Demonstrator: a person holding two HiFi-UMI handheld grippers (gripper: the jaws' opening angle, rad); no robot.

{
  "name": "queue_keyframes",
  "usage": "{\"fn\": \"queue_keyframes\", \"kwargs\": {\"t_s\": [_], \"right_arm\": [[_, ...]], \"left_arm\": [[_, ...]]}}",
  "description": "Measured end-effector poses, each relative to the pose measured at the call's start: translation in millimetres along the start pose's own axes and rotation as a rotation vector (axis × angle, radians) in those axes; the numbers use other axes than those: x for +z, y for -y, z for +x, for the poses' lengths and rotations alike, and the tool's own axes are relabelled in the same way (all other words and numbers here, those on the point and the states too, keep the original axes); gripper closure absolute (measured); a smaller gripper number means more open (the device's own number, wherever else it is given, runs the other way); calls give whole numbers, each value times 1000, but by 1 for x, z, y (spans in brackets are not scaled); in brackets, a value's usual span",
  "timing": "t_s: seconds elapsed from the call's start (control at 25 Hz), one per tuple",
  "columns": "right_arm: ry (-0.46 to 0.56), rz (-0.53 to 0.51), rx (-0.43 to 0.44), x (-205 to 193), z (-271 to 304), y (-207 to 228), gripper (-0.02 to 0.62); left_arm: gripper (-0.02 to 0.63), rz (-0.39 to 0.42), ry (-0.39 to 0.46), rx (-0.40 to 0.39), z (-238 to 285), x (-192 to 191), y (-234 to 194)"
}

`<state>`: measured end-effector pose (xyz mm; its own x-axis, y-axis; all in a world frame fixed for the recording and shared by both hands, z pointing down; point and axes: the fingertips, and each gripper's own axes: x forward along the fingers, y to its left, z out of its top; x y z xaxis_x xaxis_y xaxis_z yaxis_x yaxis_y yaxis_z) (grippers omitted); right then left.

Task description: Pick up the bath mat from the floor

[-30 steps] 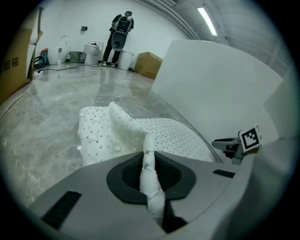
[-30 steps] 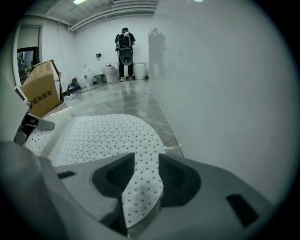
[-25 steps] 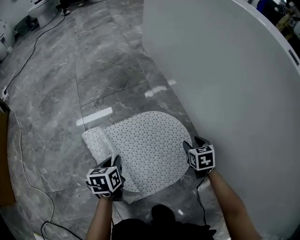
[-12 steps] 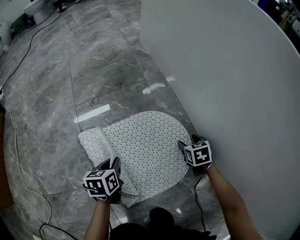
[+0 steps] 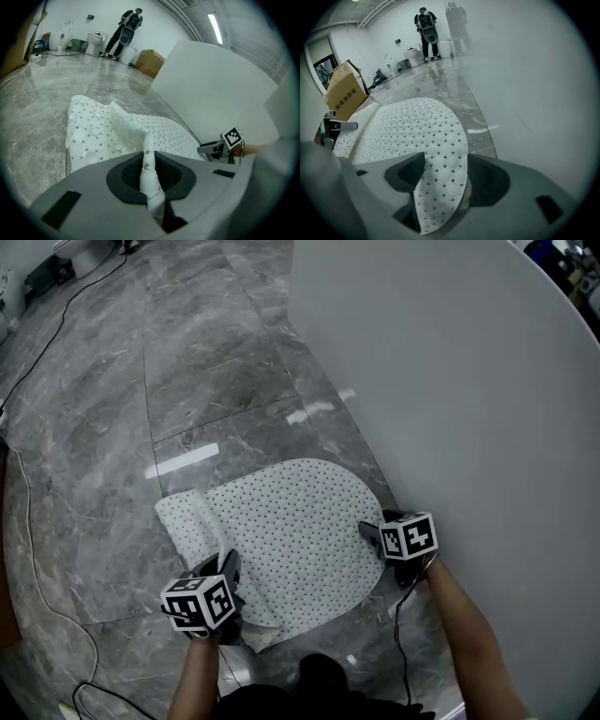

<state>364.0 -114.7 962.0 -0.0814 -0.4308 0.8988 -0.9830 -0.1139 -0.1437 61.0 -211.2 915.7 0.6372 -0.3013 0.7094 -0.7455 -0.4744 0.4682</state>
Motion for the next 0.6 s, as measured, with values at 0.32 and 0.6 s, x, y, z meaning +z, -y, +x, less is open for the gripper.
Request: {"fn": "queue_keyframes", "kwargs": {"t_s": [0.32,0.6], "right_arm": [[-1,-1,67,-2,0,-24,327],[14,-92,109,-8,-4,-66,384]], "left_arm": [[586,-32,17,11,-14,-3,-16],[584,-60,33,15,-30,-13,-28]]}}
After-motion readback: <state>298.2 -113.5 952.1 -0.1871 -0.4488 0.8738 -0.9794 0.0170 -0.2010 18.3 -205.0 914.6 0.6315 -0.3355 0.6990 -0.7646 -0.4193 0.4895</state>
